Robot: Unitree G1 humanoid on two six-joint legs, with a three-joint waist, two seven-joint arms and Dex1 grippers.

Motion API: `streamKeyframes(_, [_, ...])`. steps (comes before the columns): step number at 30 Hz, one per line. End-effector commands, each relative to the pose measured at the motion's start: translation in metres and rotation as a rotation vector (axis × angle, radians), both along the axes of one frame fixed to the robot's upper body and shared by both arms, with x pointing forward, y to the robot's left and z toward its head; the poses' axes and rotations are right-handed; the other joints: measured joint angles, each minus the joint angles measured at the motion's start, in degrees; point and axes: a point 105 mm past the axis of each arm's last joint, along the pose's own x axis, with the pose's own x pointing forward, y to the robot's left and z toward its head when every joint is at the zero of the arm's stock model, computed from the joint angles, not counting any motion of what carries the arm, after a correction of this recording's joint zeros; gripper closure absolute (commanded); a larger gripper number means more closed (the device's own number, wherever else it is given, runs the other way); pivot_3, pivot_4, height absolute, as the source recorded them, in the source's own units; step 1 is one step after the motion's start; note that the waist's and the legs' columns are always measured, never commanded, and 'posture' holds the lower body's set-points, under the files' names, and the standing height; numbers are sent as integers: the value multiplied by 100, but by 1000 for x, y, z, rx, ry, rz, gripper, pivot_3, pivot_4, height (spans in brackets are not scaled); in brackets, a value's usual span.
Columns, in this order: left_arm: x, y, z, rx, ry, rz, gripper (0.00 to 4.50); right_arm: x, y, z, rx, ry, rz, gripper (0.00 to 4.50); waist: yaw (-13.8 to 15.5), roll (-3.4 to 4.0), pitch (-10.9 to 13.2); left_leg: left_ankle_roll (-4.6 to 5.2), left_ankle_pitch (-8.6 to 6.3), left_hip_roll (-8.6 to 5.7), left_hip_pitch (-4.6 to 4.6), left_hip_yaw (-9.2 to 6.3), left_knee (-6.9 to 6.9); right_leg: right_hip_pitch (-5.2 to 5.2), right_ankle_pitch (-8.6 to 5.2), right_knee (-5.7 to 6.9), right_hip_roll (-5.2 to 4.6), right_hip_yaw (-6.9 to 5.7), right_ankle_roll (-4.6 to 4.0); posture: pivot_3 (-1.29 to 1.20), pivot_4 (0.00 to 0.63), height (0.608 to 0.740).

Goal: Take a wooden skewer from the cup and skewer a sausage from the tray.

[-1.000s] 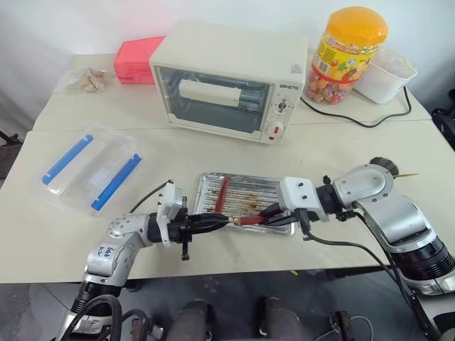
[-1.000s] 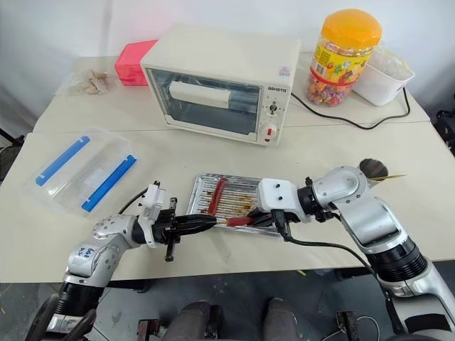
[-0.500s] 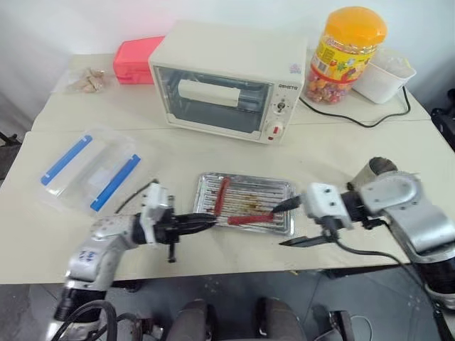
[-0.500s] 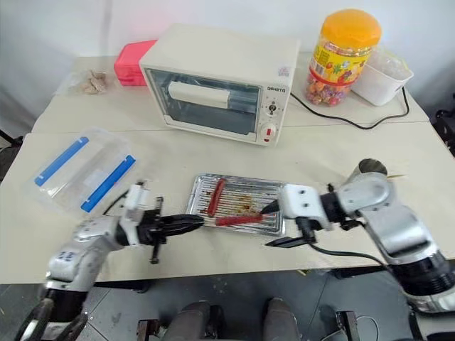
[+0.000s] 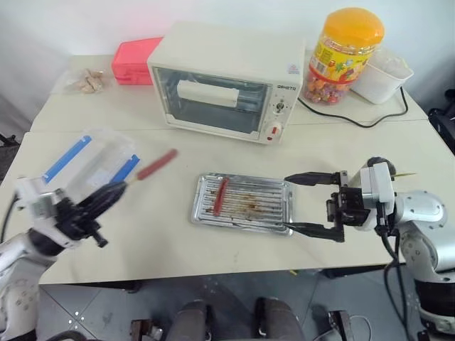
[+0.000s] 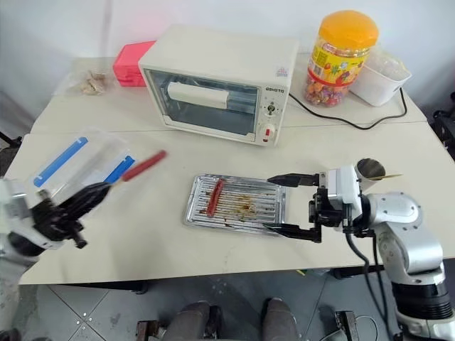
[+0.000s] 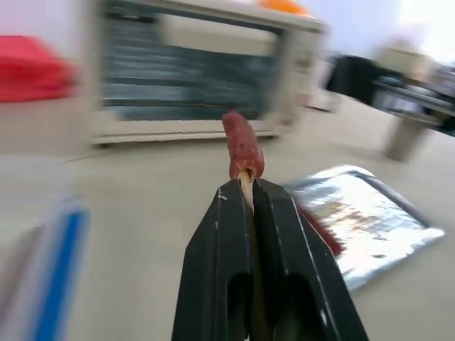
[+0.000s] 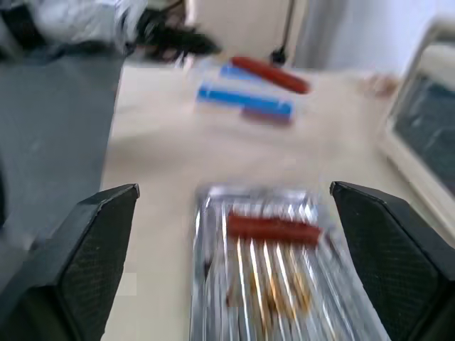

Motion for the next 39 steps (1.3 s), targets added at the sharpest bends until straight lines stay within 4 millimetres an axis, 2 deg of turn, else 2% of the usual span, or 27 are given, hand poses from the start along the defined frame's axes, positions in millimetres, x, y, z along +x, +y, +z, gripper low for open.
streamKeyframes(1, [-11,35,21,-64,-78,175,4500,-8,11,16,84,-154,-38,12,15,-4,-3,0,0,-1,0,-4,1,0,0,1,0,3,0,0,150,740])
streamKeyframes(5, [-9,57,24,-95,-81,268,4500,-10,15,17,117,-174,-59,12,21,-6,-4,0,0,-9,5,-8,1,6,0,3,0,11,0,0,150,740])
streamKeyframes(8, [6,74,15,-109,-41,330,4500,-16,16,8,77,-169,-25,12,47,-7,-5,0,0,-8,9,-12,-1,11,0,3,4,7,0,0,150,740])
streamKeyframes(13, [22,72,1,-69,11,296,4500,-18,14,4,37,-171,-10,12,11,-12,-7,3,-2,-8,15,6,-4,10,0,3,3,7,0,0,150,740])
streamKeyframes(19, [38,74,-1,-40,45,260,4500,-18,10,6,16,-183,-25,12,-11,-16,-9,2,-3,-5,18,10,-7,5,0,7,4,2,0,0,150,740])
streamKeyframes(23, [41,82,1,-41,62,280,3515,-19,11,4,10,-175,-21,0,-14,-16,-9,2,-3,-3,17,11,-9,1,0,10,3,2,0,0,150,740])
streamKeyframes(29, [36,86,13,14,27,290,1665,-20,12,2,0,-164,-17,0,-16,-16,-9,1,-3,-2,18,11,-9,-1,0,13,3,3,0,0,150,740])
streamKeyframes(31, [32,73,29,43,-16,220,1071,-19,8,0,-22,-152,-17,0,-12,-17,-9,1,-3,-3,17,12,-9,-1,0,14,2,3,0,0,150,740])
streamKeyframes(34, [28,32,41,173,-31,24,214,-19,-1,-4,-59,-122,-23,0,12,-36,-10,1,-3,-3,14,5,-7,0,0,13,0,4,0,0,150,740])
streamKeyframes(36, [21,-2,31,313,2,-152,38,-20,-8,-9,-87,-97,-22,0,12,-37,-11,1,-4,-5,16,-4,-6,10,0,7,0,7,-1,0,150,740])
streamKeyframes(39, [5,-41,-6,503,86,-382,38,-23,-20,-20,-134,-54,-21,0,-8,-23,-12,-1,-8,-8,27,1,-13,20,0,-3,0,13,-1,0,150,740])
